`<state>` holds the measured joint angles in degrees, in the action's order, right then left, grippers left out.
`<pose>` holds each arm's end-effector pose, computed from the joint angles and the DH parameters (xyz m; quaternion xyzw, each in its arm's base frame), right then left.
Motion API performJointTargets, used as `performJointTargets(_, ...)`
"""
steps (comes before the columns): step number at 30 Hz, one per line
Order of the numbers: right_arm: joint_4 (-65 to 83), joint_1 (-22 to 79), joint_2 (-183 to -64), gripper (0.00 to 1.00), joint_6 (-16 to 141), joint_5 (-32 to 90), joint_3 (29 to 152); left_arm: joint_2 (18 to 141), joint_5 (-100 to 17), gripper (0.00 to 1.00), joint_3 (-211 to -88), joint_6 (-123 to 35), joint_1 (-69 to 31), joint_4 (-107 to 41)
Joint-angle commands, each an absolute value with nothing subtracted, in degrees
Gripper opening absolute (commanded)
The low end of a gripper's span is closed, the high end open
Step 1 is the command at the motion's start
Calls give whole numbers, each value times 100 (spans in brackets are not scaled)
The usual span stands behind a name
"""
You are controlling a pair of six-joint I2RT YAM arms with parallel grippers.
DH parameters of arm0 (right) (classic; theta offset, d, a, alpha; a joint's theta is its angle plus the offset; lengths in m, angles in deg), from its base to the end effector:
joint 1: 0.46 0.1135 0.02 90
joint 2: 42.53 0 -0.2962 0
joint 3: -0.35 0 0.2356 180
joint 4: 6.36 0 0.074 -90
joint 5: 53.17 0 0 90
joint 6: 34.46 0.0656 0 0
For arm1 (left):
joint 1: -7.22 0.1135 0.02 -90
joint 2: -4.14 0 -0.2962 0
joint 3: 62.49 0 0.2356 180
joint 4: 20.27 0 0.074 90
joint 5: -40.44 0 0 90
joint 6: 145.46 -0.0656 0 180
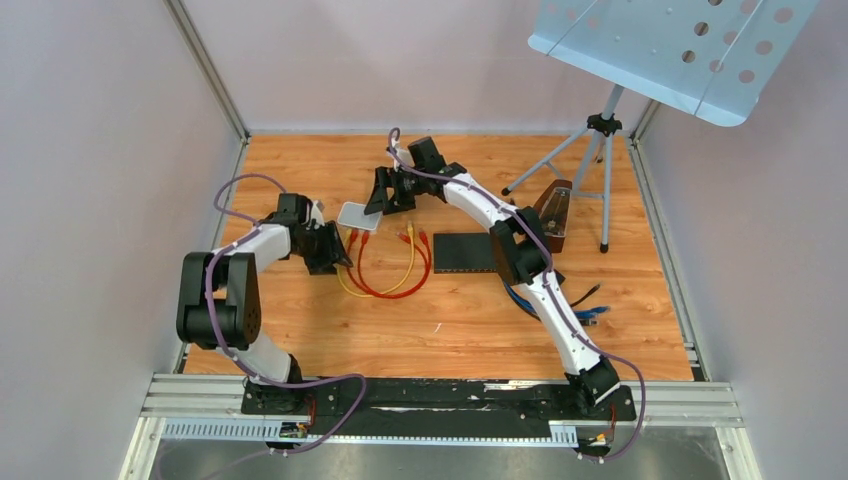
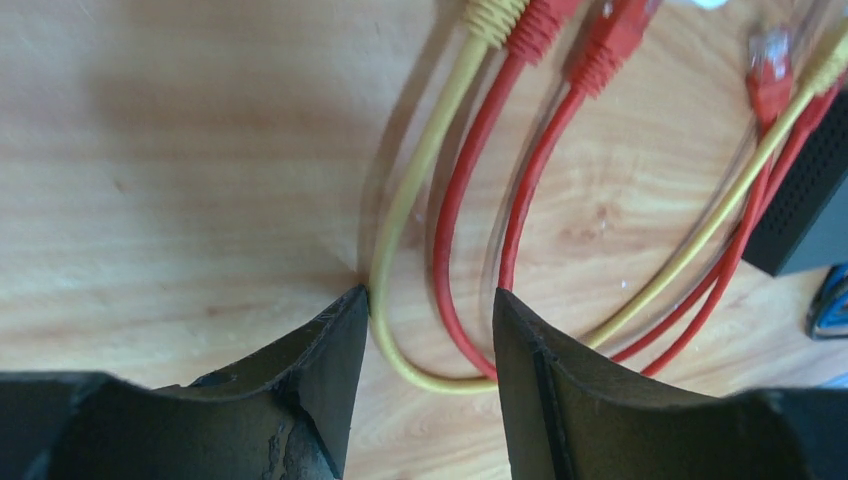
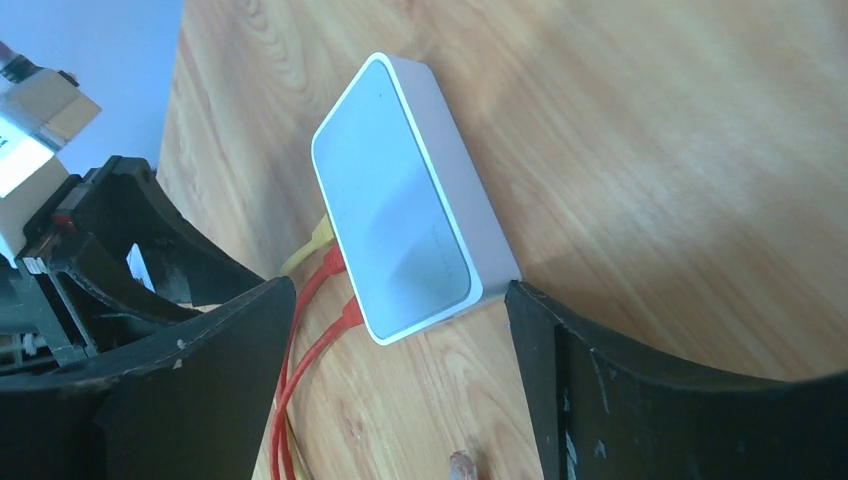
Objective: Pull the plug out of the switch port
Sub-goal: Move the switch port to the center of the board.
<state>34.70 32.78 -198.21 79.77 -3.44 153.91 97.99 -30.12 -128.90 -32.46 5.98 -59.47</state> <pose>0.4918 0.3730 0.1419 -0.2040 0.8482 0.4563 0.1752 0.3023 -0.0284 0.1757 -0.1486 0.9543 -0.2035 0.1604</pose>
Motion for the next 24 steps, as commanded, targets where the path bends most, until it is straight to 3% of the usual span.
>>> performJointTargets(1,3508,3465,-20056,82,7431,-1036,15225,9358,-2669,58,-12369,-2964,517,-6011)
performJointTargets(7,3560,3626,-19914,74,7156,-1110,14687,8501,-3085,63,-12349,-2814,478,-6358)
performJointTargets(13,3999,3654,-19810,71,6817,-1225,14520,7974,-4194,85,-13008,-2862,489,-6816)
performJointTargets(18,4076,3618,-19616,74,7133,-333,14510,8772,-4289,95,-13986,-3010,591,-6569)
performJointTargets(24,3733,3271,-19473,77,8681,176,14358,10362,-3976,94,-15202,-3352,804,-6376)
